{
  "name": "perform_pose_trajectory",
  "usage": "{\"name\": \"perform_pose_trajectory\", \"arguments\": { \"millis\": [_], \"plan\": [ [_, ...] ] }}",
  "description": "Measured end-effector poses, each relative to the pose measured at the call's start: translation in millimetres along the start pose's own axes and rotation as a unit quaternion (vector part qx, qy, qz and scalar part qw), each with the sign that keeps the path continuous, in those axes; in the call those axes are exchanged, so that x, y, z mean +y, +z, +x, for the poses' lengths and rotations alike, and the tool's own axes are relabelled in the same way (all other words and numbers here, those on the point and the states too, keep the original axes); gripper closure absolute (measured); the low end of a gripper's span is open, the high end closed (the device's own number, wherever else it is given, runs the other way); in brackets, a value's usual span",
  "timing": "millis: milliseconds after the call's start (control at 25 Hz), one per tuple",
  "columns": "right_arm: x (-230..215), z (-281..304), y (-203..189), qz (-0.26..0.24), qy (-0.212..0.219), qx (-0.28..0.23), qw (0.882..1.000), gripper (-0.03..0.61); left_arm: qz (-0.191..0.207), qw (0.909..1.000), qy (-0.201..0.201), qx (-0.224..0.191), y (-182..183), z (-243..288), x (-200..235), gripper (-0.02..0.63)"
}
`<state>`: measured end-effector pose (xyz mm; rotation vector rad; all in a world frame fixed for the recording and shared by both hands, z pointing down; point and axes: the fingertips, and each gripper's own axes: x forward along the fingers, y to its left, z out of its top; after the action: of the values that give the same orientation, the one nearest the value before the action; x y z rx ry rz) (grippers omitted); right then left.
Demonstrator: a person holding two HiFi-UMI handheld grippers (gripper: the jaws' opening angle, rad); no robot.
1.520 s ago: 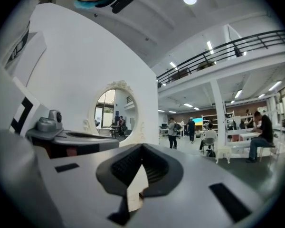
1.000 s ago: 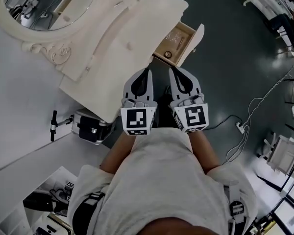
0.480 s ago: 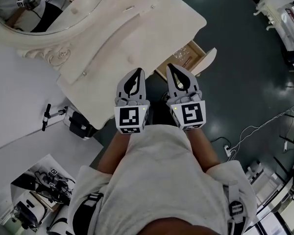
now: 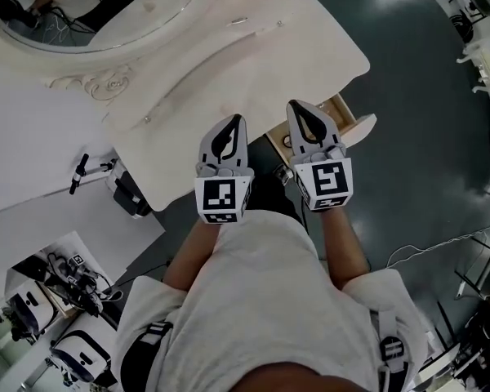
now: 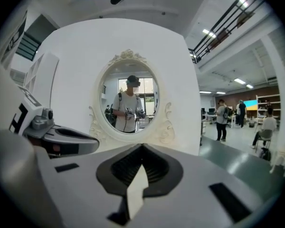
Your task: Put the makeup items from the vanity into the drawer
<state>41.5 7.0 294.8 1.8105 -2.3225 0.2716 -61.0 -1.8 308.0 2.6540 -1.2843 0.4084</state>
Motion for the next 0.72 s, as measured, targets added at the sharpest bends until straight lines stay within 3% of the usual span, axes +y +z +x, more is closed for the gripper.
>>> {"name": "perform_pose_trajectory", "arguments": {
  "millis": [440,720],
  "plan": [
    [-1,83,3,-0.060,0.050,0.047,0.996,0.565,-0.023,0.9995,0.020,0.007,-4,49,50,0.608],
    [2,150,-3,-0.120,0.077,0.075,0.987,0.565,-0.042,0.9981,0.033,0.030,-21,70,86,0.608]
  ]
}}
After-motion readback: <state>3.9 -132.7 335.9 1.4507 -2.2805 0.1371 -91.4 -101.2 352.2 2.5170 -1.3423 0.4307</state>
